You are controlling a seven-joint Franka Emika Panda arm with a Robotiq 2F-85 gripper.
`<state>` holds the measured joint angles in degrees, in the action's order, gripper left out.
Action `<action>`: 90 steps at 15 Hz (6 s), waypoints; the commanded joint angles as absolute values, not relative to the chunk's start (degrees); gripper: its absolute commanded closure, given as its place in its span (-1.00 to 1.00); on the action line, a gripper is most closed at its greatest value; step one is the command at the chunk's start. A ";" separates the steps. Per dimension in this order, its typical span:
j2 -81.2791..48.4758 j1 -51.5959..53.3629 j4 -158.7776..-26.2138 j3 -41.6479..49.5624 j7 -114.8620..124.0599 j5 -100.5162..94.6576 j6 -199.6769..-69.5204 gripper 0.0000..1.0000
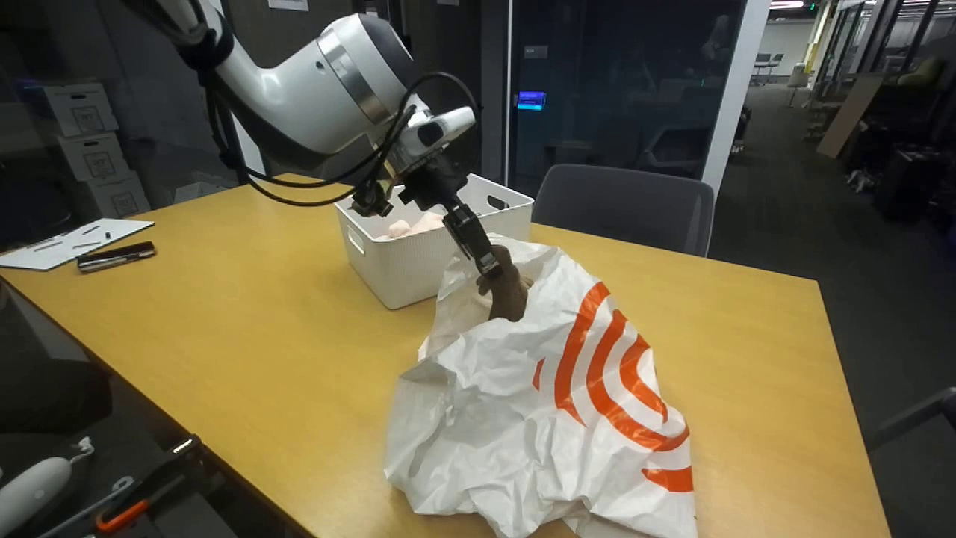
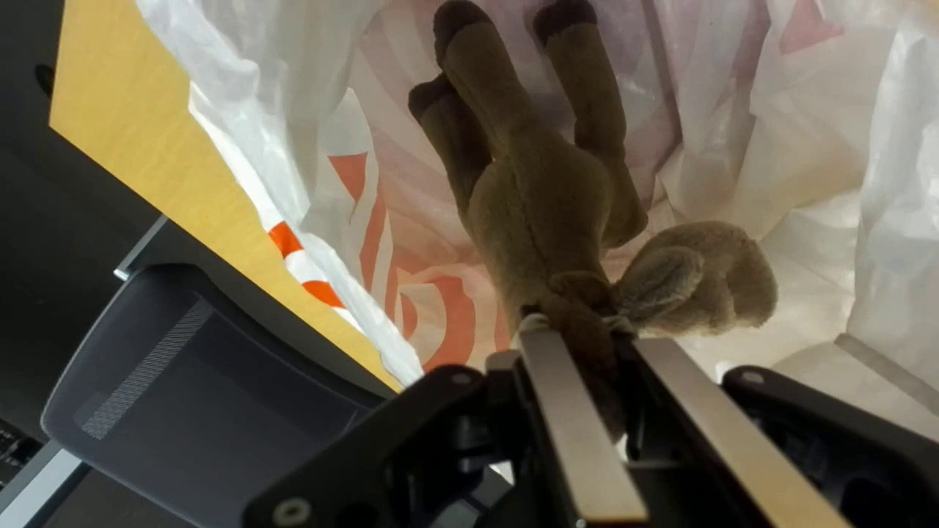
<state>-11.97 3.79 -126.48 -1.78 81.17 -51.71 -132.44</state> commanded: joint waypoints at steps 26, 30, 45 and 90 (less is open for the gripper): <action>-10.86 12.54 -114.68 -7.97 53.78 -45.07 -129.33 -1.00; -17.13 15.42 -102.82 -9.73 44.44 -45.22 -130.60 -1.00; -26.75 14.99 -90.66 -6.56 35.00 -40.72 -133.33 -1.00; -69.23 6.60 -48.16 -11.31 -22.57 -1.58 -125.60 -0.31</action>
<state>-65.60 7.33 -54.31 -9.76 -19.98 -3.69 -128.17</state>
